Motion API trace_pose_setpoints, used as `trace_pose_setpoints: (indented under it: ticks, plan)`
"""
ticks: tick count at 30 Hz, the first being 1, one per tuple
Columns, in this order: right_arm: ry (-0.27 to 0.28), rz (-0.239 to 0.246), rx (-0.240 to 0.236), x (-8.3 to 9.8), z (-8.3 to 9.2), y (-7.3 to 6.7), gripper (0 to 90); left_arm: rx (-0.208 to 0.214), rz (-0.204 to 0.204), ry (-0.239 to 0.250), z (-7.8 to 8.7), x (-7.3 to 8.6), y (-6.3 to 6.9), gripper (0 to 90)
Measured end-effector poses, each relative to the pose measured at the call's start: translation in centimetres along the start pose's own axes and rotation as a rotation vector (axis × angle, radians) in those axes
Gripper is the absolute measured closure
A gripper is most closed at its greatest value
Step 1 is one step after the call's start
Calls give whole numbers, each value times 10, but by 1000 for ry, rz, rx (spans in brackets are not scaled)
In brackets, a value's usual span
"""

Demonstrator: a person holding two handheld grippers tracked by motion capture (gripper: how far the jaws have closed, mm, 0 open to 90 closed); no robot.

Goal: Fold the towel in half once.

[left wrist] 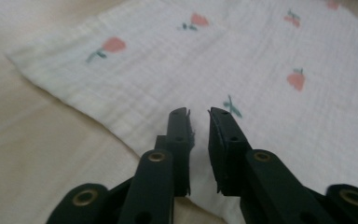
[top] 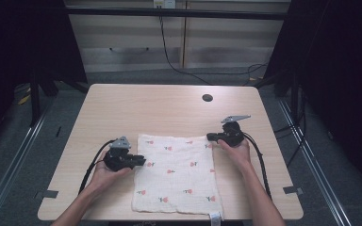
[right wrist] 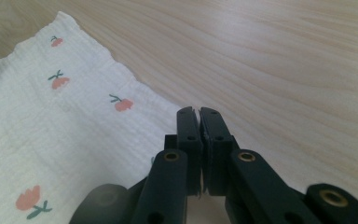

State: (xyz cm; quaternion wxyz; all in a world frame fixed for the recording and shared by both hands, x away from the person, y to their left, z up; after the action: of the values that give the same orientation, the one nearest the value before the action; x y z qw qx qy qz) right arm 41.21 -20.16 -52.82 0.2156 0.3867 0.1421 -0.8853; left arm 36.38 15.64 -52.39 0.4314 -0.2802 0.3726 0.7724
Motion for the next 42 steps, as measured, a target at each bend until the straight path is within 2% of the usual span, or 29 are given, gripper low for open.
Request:
trace_pose_setpoints:
  ticks: [2, 5, 6, 9, 11, 12, 13, 14, 16, 17, 20, 21, 23, 24, 25, 26, 27, 29, 31, 32, 34, 37, 38, 42]
  plan:
    - [1, -2, 2, -1, 0, 0, 878, -38, 7, 67, 11, -12, -12, 739]
    - [3, 4, 3, -2, 0, -1, 878, -96, 73, 120, 21, -23, -42, 721]
    - [8, 11, 4, -3, 0, -1, 878, -110, 97, 128, 21, -25, -52, 715]
    - [0, 13, 2, -2, 0, -2, 878, -130, 134, 97, 15, -28, -72, 676]
    - [6, 10, 1, -2, 0, -1, 878, -146, 146, 105, 11, -29, -82, 664]
    - [5, 8, 0, -1, -1, -1, 878, -146, 158, 125, 9, -29, -86, 663]
    - [5, 8, -2, -1, -1, -1, 878, -146, 158, 125, 9, -29, -86, 664]
    - [6, 14, -1, -1, -2, -1, 878, -126, 161, 130, 3, -29, -89, 665]
    - [0, 13, 1, 0, -3, -2, 877, -119, 149, 88, -6, -27, -90, 664]
    - [2, 16, 2, 0, -3, -2, 877, -133, 152, 80, -9, -26, -92, 665]
    - [6, 16, -2, -1, -2, -4, 877, -119, 154, 80, -14, -26, -92, 663]
    - [4, 20, -2, -1, -2, -4, 877, -111, 133, 55, -16, -27, -89, 655]
    - [0, 23, -3, -1, -1, -5, 877, -117, 126, 48, -17, -28, -87, 650]
    - [-1, 23, -4, -1, 0, -5, 877, -128, 104, 25, -18, -29, -86, 661]
    - [2, 20, -2, 0, 0, -5, 877, -117, 98, 20, -19, -28, -84, 682]
    - [2, 20, -2, 0, 0, -5, 877, -132, 83, 7, -19, -28, -83, 682]
    - [5, 13, -2, 0, 1, -4, 877, -128, 57, -12, -19, -27, -80, 763]
    - [7, 16, -2, 1, 1, -4, 877, -140, 34, -38, -17, -26, -79, 806]
    - [2, 15, -3, 2, 0, -3, 876, -138, 41, -34, -17, -26, -78, 850]
    - [3, 13, -5, 2, 0, -3, 877, -144, 27, -42, -17, -26, -77, 867]
    - [14, 15, -7, 1, 1, -3, 877, -138, 49, -26, -18, -26, -77, 876]
    - [11, 14, -5, -1, 3, -2, 877, -138, 62, -14, -17, -27, -77, 881]
    - [18, 17, -5, -3, 3, -1, 877, -120, 69, 9, -14, -30, -76, 881]
    - [27, 14, 2, -8, 7, 0, 876, -107, 50, 45, -6, -40, -69, 881]
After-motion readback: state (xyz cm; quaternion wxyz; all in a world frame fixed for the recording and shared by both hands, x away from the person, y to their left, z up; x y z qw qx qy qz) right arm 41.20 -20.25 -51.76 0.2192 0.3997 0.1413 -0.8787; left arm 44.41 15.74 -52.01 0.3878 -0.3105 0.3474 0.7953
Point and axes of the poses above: each handheld gripper's, and its own axes: z roughly backward along the jaws, x roughly out of its underside, y roughly to its right, the point moved 5 cm from there along -z, roughly forward along the jaws, and after that the axes turned 13 degrees about x, right-handed, at the moved point
